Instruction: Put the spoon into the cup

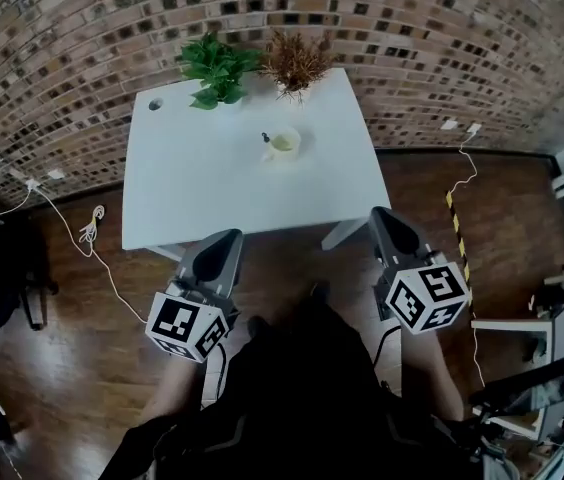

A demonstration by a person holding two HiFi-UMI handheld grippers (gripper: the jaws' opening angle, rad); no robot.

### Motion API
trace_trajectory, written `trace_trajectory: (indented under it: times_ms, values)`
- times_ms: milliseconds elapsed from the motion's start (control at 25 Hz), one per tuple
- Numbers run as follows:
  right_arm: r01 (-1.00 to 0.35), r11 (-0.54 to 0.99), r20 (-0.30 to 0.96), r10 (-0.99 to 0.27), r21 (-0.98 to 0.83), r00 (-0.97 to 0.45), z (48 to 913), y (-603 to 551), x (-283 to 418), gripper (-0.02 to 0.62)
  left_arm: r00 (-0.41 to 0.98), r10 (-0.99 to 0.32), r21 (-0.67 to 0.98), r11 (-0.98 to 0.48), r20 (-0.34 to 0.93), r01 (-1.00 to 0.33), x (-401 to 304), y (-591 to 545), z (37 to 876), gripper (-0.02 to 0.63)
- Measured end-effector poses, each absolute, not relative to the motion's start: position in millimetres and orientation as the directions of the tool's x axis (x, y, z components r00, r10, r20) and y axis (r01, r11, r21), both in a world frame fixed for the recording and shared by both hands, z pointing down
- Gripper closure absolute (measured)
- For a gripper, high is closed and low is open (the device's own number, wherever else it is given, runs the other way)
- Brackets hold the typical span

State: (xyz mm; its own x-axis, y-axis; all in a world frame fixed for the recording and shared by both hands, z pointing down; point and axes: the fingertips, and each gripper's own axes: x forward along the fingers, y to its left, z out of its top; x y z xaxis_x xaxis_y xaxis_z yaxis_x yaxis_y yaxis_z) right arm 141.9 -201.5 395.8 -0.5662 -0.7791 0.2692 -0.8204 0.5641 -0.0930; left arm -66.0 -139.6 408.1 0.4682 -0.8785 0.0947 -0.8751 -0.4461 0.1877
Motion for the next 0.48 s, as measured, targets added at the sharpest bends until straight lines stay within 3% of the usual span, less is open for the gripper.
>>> trace_trajectory:
  times_ms: [160, 480]
  values:
    - [-0.805, 0.593, 0.221, -0.785, -0.001, -0.579, 380, -177, 146, 0.588, 0.477, -0.873, 0.159, -0.459, 0.099, -0.874, -51, -114, 404, 0.601]
    - [-0.733, 0.680, 0.147, -0.724, -0.018, -0.674, 350, -148, 176, 0.588, 0.454, -0.887, 0.143, -0.441, 0.083, -0.886, 4, -81, 370, 0.601]
